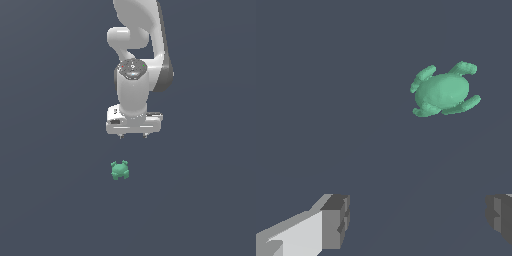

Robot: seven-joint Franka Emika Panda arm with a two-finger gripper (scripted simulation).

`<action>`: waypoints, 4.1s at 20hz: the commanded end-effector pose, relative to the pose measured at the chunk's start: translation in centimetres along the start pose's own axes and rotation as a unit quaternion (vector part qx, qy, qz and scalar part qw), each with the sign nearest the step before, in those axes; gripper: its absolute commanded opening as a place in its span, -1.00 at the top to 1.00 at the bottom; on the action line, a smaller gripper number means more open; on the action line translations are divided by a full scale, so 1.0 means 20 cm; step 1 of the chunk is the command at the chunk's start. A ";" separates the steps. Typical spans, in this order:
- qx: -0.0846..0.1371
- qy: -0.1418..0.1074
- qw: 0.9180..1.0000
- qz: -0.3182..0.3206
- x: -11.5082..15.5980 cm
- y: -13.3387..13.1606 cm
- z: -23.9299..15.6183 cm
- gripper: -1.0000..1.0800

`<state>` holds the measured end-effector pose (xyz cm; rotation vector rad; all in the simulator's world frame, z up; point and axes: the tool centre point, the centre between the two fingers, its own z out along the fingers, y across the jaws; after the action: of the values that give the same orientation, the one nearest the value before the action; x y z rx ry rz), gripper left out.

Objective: Pick up the object and move it to a goal position.

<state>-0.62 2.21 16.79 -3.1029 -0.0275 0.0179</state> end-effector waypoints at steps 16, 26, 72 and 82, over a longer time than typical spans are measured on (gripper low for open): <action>0.007 -0.003 1.000 -0.009 -0.01 -0.04 -0.01 -0.92; 0.008 -0.003 0.998 0.060 0.04 0.00 0.02 -0.92; -0.009 0.013 0.774 0.633 0.46 0.29 0.30 -0.92; -0.011 0.017 0.746 0.665 0.49 0.31 0.32 -0.92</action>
<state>9.10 -3.46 10.13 -2.3703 2.0616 0.0011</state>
